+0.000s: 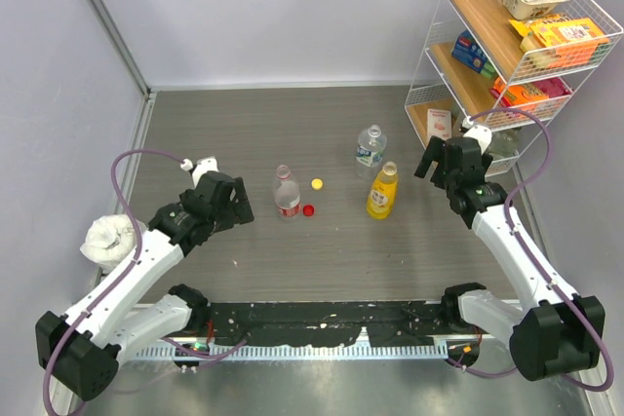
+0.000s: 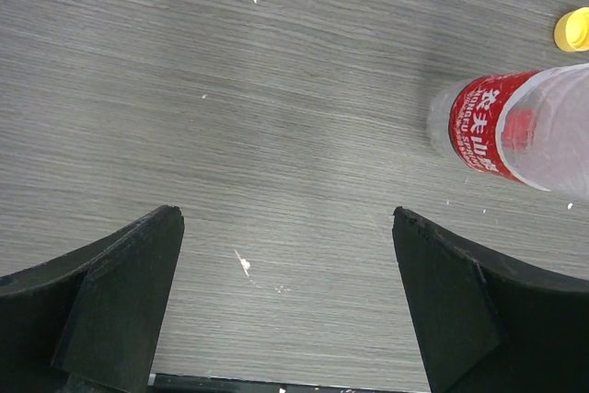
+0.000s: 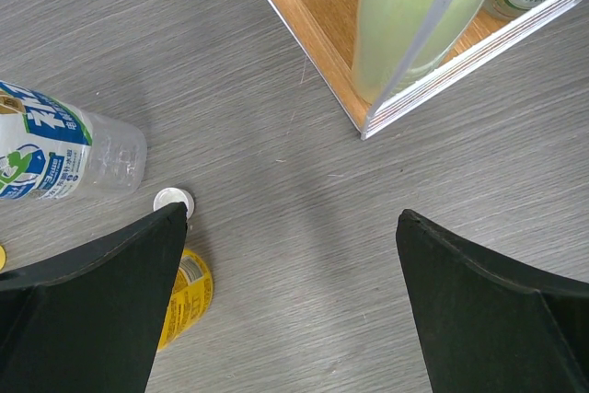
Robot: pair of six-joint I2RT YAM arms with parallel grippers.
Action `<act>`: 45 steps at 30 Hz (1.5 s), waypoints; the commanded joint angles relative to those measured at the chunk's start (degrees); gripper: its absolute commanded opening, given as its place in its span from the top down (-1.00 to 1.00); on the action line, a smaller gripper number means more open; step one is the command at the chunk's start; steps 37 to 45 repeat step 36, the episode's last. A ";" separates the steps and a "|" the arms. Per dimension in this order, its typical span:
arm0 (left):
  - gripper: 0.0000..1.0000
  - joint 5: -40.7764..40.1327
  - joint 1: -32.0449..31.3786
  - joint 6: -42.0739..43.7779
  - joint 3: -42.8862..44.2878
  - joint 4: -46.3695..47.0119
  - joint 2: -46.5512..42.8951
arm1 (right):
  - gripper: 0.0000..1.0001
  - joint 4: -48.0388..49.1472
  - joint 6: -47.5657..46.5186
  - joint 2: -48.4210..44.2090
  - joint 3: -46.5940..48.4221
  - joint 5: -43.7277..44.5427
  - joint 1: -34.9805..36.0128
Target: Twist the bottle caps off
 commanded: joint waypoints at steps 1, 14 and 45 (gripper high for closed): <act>-0.99 -0.30 0.12 -1.46 1.52 2.30 -0.43 | -1.00 1.17 1.05 -0.38 0.96 0.16 -0.31; -0.99 -4.77 0.12 -0.58 0.56 3.27 -8.07 | -1.00 2.31 0.79 -1.34 0.35 -0.01 -0.31; -0.99 -0.56 0.12 5.92 -4.01 12.23 -18.27 | -1.00 5.47 0.09 -3.36 -2.20 1.39 -0.31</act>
